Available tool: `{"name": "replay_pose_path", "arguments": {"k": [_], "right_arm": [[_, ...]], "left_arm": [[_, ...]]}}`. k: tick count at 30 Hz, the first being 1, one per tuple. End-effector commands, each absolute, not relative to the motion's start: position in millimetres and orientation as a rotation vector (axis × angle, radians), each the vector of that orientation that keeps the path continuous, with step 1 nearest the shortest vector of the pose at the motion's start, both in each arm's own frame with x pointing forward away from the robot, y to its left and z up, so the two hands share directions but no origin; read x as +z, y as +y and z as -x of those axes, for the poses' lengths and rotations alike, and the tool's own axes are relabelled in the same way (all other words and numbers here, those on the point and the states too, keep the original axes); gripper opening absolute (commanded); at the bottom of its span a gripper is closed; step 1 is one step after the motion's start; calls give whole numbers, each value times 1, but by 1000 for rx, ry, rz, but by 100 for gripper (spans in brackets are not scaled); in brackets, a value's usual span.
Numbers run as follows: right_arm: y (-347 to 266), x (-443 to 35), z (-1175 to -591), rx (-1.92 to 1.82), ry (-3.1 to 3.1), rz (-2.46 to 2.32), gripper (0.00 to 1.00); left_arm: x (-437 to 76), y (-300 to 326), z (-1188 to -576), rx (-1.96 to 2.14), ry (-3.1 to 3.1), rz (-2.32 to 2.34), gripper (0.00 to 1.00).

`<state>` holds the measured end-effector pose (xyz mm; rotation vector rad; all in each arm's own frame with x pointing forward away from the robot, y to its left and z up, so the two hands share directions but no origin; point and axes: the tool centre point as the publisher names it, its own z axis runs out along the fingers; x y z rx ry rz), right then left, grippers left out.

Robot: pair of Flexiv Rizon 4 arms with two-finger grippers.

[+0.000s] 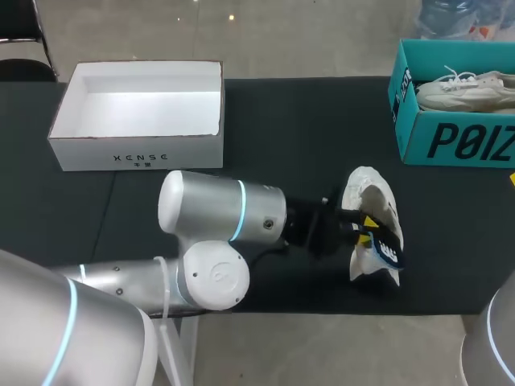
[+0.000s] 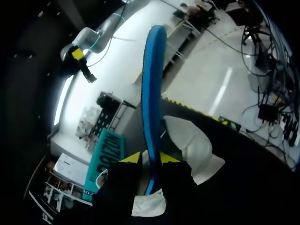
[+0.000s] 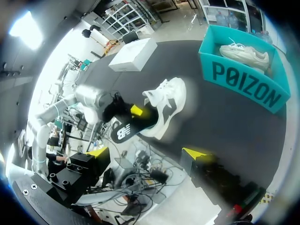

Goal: Take the shoe out of the shoebox, open the shoe tongue, remove and reinsert the insole, then place the shoe into the shoebox

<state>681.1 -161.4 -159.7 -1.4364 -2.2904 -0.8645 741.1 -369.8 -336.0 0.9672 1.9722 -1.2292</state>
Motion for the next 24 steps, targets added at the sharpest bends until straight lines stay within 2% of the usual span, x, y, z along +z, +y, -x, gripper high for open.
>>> {"name": "replay_pose_path", "arguments": {"k": [1,2,3,4,6,8,9,10,13,14,15,24], "right_arm": [[-161,-160,-681,-862,-2290,1438,100],[-161,-160,-681,-862,-2290,1438,100],[-161,-160,-681,-862,-2290,1438,100],[-161,-160,-681,-862,-2290,1438,100],[-161,-160,-681,-862,-2290,1438,100],[-161,-160,-681,-862,-2290,1438,100],[-161,-160,-681,-862,-2290,1438,100],[-161,-160,-681,-862,-2290,1438,100],[-161,-160,-681,-862,-2290,1438,100],[-161,-160,-681,-862,-2290,1438,100],[-161,-160,-681,-862,-2290,1438,100],[-161,-160,-681,-862,-2290,1438,100]], "left_arm": [[-331,-369,-741,-1237,1976,-983,56],[-330,-370,-740,-1240,1976,-986,73],[-331,-370,-740,-1243,1975,-988,81],[-331,-371,-738,-1247,1975,-990,84],[-332,-373,-735,-1258,1980,-991,75],[-332,-374,-733,-1271,1979,-986,56],[-332,-374,-733,-1278,1977,-982,49],[-331,-375,-732,-1281,1976,-980,46],[-332,-376,-731,-1290,1978,-976,21],[-333,-377,-732,-1292,1979,-977,5],[-334,-378,-732,-1292,1980,-979,0],[-335,-380,-740,-1292,1943,-1032,0]]}}
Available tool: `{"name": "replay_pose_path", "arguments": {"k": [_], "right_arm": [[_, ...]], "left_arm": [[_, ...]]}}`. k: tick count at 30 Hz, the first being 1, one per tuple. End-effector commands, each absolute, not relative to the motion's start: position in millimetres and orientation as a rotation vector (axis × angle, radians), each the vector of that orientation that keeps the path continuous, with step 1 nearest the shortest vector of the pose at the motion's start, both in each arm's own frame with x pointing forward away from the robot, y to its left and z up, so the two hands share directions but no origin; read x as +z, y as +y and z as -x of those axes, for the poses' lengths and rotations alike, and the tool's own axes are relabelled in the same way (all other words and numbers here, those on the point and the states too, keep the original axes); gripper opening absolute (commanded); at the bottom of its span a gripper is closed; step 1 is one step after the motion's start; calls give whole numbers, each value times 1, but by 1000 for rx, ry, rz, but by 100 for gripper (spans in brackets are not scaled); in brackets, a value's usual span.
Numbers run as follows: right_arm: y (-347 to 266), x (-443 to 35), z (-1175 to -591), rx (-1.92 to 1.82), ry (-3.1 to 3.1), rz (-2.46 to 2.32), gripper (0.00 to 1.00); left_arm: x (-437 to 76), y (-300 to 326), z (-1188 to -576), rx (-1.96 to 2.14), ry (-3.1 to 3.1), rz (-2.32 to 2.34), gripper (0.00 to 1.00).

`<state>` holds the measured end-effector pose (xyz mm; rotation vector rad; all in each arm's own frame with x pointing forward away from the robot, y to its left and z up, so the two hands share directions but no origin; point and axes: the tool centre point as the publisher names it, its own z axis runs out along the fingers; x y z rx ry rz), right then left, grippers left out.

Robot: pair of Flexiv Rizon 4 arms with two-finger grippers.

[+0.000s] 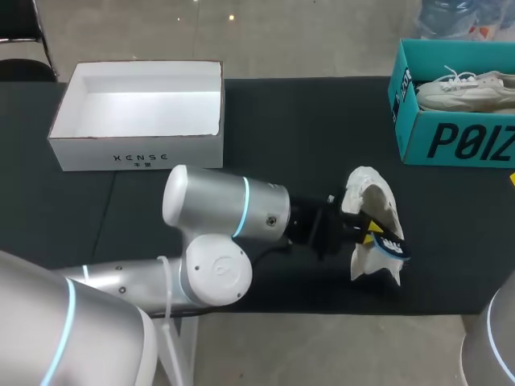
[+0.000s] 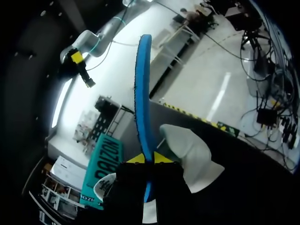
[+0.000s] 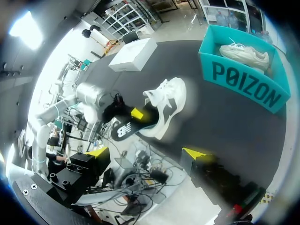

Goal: Take the shoe out of the shoebox, open the shoe tongue, remove and reinsert the insole, then place the shoe into the shoebox

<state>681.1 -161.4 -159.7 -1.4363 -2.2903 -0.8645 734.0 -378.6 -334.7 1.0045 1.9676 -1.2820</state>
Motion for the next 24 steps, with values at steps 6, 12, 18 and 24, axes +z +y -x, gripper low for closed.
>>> {"name": "replay_pose_path", "arguments": {"k": [6,12,18,24], "right_arm": [[-161,-160,-681,-862,-2290,1438,100],[-161,-160,-681,-862,-2290,1438,100],[-161,-160,-681,-862,-2290,1438,100],[-161,-160,-681,-862,-2290,1438,100]], "left_arm": [[-336,-381,-749,-1223,1887,-1111,0],[-341,-378,-763,-1148,1858,-1159,0],[-346,-373,-769,-1115,1865,-1168,0],[-337,-377,-762,-1148,1847,-1172,0]]}}
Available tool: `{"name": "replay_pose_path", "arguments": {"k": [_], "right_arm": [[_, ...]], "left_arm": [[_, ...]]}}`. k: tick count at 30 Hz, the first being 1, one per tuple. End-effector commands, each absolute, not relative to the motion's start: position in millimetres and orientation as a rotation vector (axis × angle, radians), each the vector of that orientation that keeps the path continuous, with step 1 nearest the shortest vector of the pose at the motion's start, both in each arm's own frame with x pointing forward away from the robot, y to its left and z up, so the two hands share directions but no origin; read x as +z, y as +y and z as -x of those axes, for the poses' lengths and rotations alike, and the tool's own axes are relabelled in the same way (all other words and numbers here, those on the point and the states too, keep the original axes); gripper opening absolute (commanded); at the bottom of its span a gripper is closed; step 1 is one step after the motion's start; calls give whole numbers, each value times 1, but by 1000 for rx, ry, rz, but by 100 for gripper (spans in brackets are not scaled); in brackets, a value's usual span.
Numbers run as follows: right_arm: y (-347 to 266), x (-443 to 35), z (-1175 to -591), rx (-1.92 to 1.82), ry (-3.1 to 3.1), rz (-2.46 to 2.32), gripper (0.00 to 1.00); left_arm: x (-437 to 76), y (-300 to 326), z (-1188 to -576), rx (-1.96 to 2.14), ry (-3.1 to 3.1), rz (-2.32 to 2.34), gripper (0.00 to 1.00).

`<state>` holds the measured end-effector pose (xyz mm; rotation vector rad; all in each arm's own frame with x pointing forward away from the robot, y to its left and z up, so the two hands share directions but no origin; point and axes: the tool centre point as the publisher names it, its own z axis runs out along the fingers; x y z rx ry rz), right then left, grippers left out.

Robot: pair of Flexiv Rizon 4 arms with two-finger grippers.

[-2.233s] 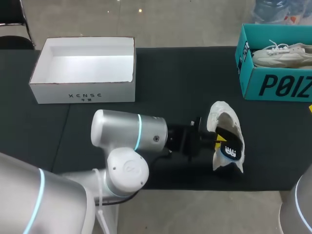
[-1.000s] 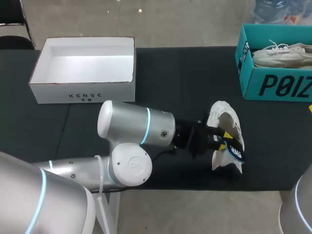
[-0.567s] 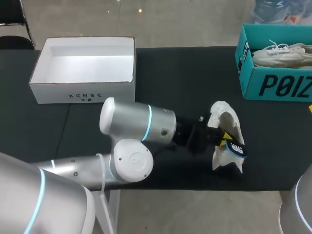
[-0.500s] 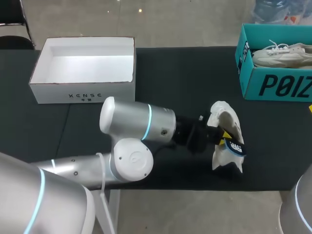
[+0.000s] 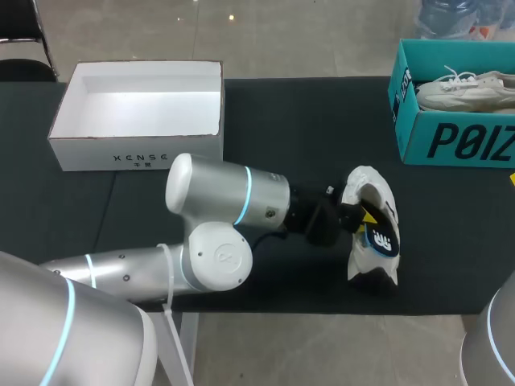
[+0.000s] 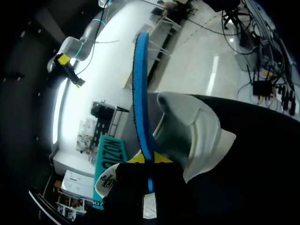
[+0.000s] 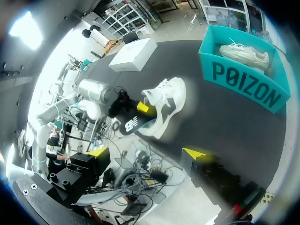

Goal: Take the shoe out of the shoebox, open the shoe tongue, remove and reinsert the insole, then place the shoe into the shoebox

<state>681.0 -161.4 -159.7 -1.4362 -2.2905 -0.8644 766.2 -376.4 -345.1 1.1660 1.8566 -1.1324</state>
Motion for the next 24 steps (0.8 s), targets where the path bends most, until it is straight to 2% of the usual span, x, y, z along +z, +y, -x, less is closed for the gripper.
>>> {"name": "replay_pose_path", "arguments": {"k": [1,2,3,5,6,7,9,10,11,17,24], "right_arm": [[-161,-160,-681,-862,-2290,1438,100],[-161,-160,-681,-862,-2290,1438,100],[-161,-160,-681,-862,-2290,1438,100],[-161,-160,-681,-862,-2290,1438,100],[-161,-160,-681,-862,-2290,1438,100],[-161,-160,-681,-862,-2290,1438,100],[-161,-160,-681,-862,-2290,1438,100],[-161,-160,-681,-862,-2290,1438,100],[-161,-160,-681,-862,-2290,1438,100],[-161,-160,-681,-862,-2290,1438,100],[-161,-160,-681,-862,-2290,1438,100]], "left_arm": [[-334,-378,-759,-1162,1835,-1174,5],[-331,-378,-757,-1167,1833,-1174,6],[-328,-379,-754,-1171,1834,-1173,0],[-325,-380,-750,-1187,1826,-1187,0],[-324,-380,-749,-1195,1825,-1191,4],[-323,-380,-747,-1207,1822,-1200,15],[-323,-381,-742,-1217,1825,-1223,47],[-325,-381,-741,-1224,1825,-1234,87],[-326,-381,-739,-1226,1826,-1238,100],[-337,-379,-736,-1225,1845,-1247,100],[-326,-377,-736,-1235,1843,-1209,100]]}}
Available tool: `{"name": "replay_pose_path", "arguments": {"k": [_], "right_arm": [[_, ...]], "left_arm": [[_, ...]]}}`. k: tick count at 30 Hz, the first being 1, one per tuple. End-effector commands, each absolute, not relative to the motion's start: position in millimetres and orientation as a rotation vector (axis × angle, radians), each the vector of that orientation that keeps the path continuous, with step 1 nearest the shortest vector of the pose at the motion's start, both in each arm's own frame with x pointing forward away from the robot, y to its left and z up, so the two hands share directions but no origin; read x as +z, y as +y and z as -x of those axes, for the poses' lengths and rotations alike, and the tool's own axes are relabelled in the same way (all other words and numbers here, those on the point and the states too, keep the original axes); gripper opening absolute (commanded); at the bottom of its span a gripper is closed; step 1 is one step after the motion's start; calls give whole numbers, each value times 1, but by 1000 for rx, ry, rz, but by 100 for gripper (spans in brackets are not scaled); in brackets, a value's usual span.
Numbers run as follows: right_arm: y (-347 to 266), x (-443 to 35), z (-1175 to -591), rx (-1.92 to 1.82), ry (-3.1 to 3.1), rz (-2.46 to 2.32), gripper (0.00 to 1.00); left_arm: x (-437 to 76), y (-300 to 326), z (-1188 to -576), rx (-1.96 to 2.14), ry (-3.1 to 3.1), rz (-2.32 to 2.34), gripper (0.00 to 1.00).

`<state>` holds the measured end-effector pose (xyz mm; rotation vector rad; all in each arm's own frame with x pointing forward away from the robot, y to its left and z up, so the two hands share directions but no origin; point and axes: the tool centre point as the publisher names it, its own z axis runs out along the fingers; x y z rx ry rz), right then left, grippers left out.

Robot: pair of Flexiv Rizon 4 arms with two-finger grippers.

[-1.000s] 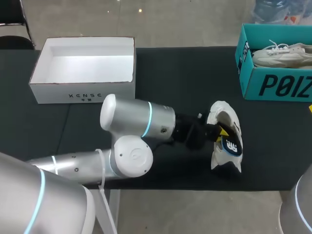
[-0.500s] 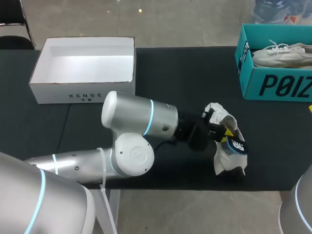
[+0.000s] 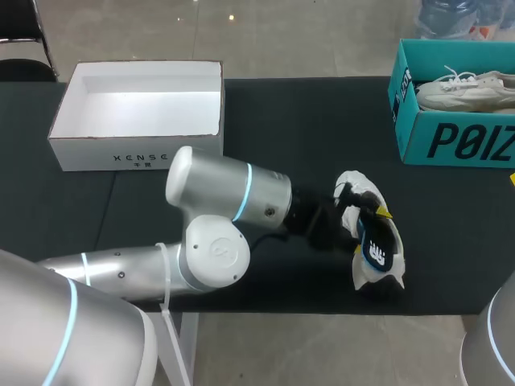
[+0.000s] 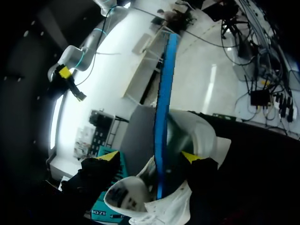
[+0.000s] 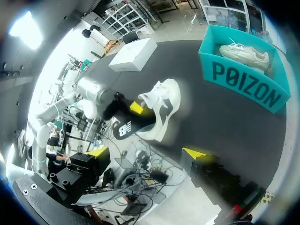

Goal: Take the shoe out of the shoebox, open the shoe tongue, remove and reinsert the insole, then place the shoe into the shoebox

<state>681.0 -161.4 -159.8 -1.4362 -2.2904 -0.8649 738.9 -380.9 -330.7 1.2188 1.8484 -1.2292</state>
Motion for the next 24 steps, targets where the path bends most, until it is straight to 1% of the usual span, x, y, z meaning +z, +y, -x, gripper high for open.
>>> {"name": "replay_pose_path", "arguments": {"k": [1,13,14,16,17,19,21,22,23,24], "right_arm": [[-161,-160,-681,-862,-2290,1438,100],[-161,-160,-681,-862,-2290,1438,100],[-161,-160,-681,-862,-2290,1438,100],[-161,-160,-681,-862,-2290,1438,100],[-161,-160,-681,-862,-2290,1438,100],[-161,-160,-681,-862,-2290,1438,100],[-161,-160,-681,-862,-2290,1438,100],[-161,-160,-681,-862,-2290,1438,100],[-161,-160,-681,-862,-2290,1438,100],[-161,-160,-681,-862,-2290,1438,100]], "left_arm": [[-323,-377,-736,-1237,1843,-1205,100],[-312,-382,-724,-1299,1834,-1178,100],[-312,-381,-722,-1302,1835,-1178,99],[-311,-380,-719,-1308,1841,-1179,94],[-310,-378,-717,-1311,1843,-1179,89],[-309,-375,-715,-1313,1846,-1179,76],[-307,-372,-715,-1314,1850,-1177,67],[-307,-370,-715,-1314,1852,-1177,58],[-306,-368,-715,-1313,1855,-1176,53],[-305,-366,-714,-1312,1856,-1175,52]]}}
